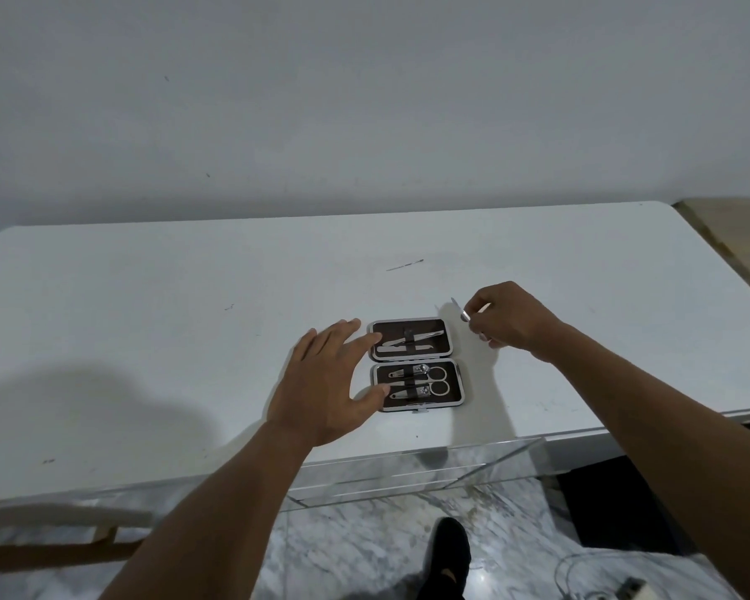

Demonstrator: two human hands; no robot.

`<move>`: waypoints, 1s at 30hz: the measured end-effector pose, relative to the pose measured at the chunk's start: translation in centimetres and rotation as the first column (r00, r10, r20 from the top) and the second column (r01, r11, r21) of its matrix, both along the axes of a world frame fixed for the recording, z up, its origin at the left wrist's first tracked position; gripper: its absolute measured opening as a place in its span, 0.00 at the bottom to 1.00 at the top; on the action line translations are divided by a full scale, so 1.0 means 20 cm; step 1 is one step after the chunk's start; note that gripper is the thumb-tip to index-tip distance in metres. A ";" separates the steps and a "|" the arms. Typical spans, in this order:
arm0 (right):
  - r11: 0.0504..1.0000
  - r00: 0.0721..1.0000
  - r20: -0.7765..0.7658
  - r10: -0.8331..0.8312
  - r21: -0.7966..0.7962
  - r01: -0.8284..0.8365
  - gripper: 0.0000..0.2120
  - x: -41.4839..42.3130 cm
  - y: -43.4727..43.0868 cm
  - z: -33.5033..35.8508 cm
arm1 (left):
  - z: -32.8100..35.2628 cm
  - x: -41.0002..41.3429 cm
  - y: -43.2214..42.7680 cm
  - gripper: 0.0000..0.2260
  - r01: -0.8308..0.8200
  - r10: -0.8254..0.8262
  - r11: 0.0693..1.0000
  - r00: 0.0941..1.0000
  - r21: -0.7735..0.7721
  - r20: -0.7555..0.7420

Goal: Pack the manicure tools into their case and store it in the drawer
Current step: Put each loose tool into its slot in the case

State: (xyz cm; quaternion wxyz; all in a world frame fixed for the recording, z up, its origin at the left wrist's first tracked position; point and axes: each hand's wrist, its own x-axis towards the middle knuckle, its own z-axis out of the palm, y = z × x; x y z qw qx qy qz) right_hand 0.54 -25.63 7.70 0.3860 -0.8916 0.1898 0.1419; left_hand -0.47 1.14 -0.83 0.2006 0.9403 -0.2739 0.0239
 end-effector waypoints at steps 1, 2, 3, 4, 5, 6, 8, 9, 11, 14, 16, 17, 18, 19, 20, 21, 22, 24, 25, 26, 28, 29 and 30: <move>1.000 1.000 0.002 0.012 0.026 -0.012 0.04 0.00 0.00 0.01 | 0.00 0.00 0.00 0.30 0.000 0.000 1.000 1.000 0.000 0.002; 0.999 1.000 0.002 0.026 0.046 -0.026 0.03 0.00 0.01 0.02 | 0.00 0.00 0.00 0.30 0.001 -0.001 1.000 1.000 -0.001 0.004; 0.997 0.999 0.001 0.040 0.060 -0.040 0.03 0.00 0.01 0.03 | 0.00 0.00 0.00 0.30 0.001 -0.001 1.000 1.000 -0.003 0.004; 0.996 0.999 -0.001 0.054 0.074 -0.053 0.04 0.00 0.02 0.03 | 0.00 0.00 0.00 0.30 0.001 -0.001 1.000 1.000 -0.004 0.003; 0.994 0.998 -0.002 0.065 0.094 -0.064 0.06 0.00 0.02 0.04 | 0.00 0.00 0.00 0.30 0.001 -0.001 1.000 1.000 -0.006 0.002; 0.990 0.997 -0.001 0.071 0.122 -0.071 0.08 0.01 0.03 0.05 | 0.00 0.00 0.00 0.30 0.001 -0.001 1.000 1.000 -0.006 0.001; 0.977 0.997 0.002 0.077 0.198 -0.076 0.12 0.01 0.03 0.05 | 0.00 0.00 0.00 0.29 0.001 -0.001 1.000 1.000 -0.002 0.000; 0.967 0.997 0.000 0.078 0.242 -0.076 0.16 0.00 0.03 0.05 | 0.00 0.00 0.00 0.29 0.001 -0.001 1.000 1.000 -0.001 -0.003; 0.949 0.996 -0.003 0.086 0.306 -0.081 0.24 0.00 0.03 0.05 | 0.00 0.00 0.00 0.30 0.001 -0.001 1.000 1.000 -0.001 -0.006; 0.947 0.994 0.010 0.106 0.303 -0.104 0.28 0.01 0.03 0.06 | 0.00 0.00 0.00 0.30 0.001 -0.001 1.000 1.000 -0.004 -0.006; 0.943 0.993 0.010 0.117 0.313 -0.115 0.26 0.01 0.03 0.06 | 0.00 0.00 0.00 0.30 0.001 -0.001 1.000 1.000 -0.008 -0.008; 0.940 0.993 0.009 0.114 0.322 -0.111 0.24 0.01 0.03 0.07 | 0.00 0.00 0.00 0.30 0.000 0.000 1.000 1.000 -0.008 -0.009; 0.939 0.995 0.013 0.101 0.330 -0.100 0.22 0.00 0.03 0.07 | 0.00 0.00 0.00 0.30 0.000 0.000 1.000 1.000 -0.006 -0.009; 0.938 0.996 0.024 0.080 0.336 -0.084 0.20 0.00 0.03 0.07 | 0.00 0.00 0.00 0.30 -0.001 0.001 1.000 1.000 -0.003 -0.008; 0.937 0.998 0.041 0.054 0.343 -0.065 0.18 0.01 0.03 0.07 | 0.00 0.00 0.00 0.30 -0.001 0.001 1.000 1.000 -0.001 -0.008; 0.935 0.998 0.059 0.026 0.350 -0.045 0.16 0.01 0.03 0.08 | 0.00 0.00 0.00 0.30 -0.002 0.002 1.000 1.000 -0.001 -0.009; 0.932 0.997 0.075 0.001 0.360 -0.028 0.14 0.01 0.03 0.08 | 0.00 0.00 0.00 0.30 -0.002 0.002 1.000 1.000 -0.002 -0.009; 0.926 0.994 0.106 -0.036 0.377 -0.007 0.10 0.01 0.02 0.08 | 0.00 0.00 0.00 0.30 -0.001 0.001 1.000 1.000 0.002 -0.008; 0.925 0.991 0.122 -0.049 0.380 -0.001 0.08 0.02 0.02 0.07 | 0.00 0.00 0.00 0.30 -0.001 0.001 1.000 1.000 0.006 -0.008; 0.926 0.989 0.139 -0.058 0.378 0.001 0.06 0.02 0.02 0.07 | 0.00 0.00 0.00 0.30 -0.001 0.001 1.000 1.000 0.007 -0.009; 0.936 0.985 0.165 -0.056 0.351 -0.005 0.04 0.02 0.02 0.05 | 0.00 0.00 0.00 0.30 -0.001 0.001 1.000 1.000 0.002 -0.012; 0.947 0.984 0.171 -0.044 0.322 -0.014 0.03 0.03 0.02 0.04 | 0.00 0.00 0.00 0.30 0.000 0.000 1.000 1.000 0.000 -0.013; 0.959 0.984 0.175 -0.023 0.281 -0.028 0.03 0.03 0.02 0.03 | 0.01 0.00 0.00 0.30 0.000 0.000 1.000 1.000 -0.003 -0.012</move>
